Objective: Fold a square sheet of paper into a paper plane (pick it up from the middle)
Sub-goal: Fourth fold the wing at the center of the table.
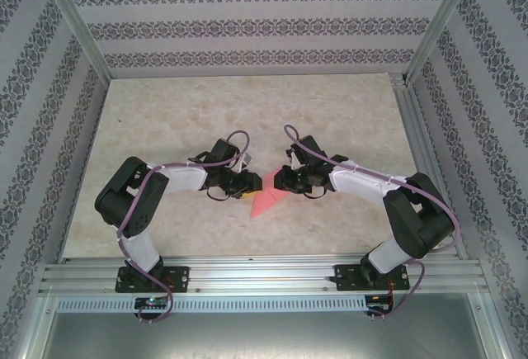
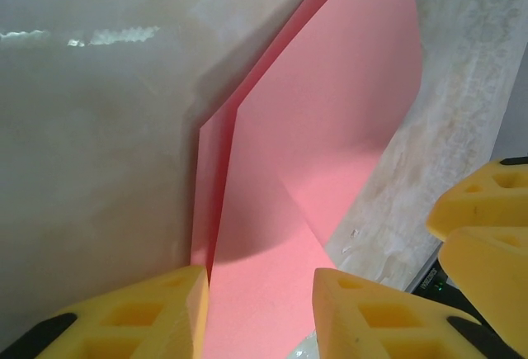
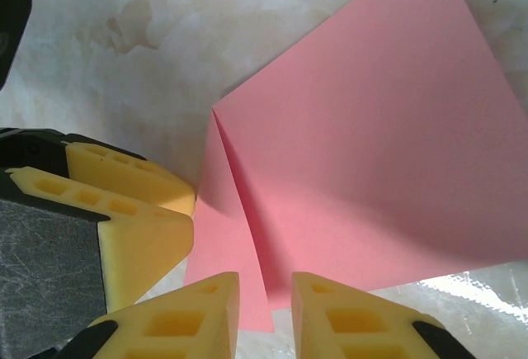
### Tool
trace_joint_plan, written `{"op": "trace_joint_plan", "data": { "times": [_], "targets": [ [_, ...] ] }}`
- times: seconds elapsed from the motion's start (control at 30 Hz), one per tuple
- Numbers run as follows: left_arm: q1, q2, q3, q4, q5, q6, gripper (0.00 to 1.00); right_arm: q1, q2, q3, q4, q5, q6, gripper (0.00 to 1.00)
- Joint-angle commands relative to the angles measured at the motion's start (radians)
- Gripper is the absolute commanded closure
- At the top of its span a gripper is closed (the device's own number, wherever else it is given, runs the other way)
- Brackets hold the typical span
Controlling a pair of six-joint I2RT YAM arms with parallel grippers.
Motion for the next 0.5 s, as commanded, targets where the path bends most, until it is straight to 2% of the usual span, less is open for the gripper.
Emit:
{"op": "trace_joint_plan", "data": {
  "times": [0.0, 0.47],
  "targets": [
    [-0.018, 0.000, 0.030, 0.002, 0.002, 0.018, 0.62, -0.004, -0.008, 0.014, 0.022, -0.016, -0.007, 0.76],
    [-0.038, 0.006, 0.051, -0.029, -0.040, 0.022, 0.59, 0.012, 0.028, 0.010, 0.051, -0.051, 0.003, 0.77]
  ]
}}
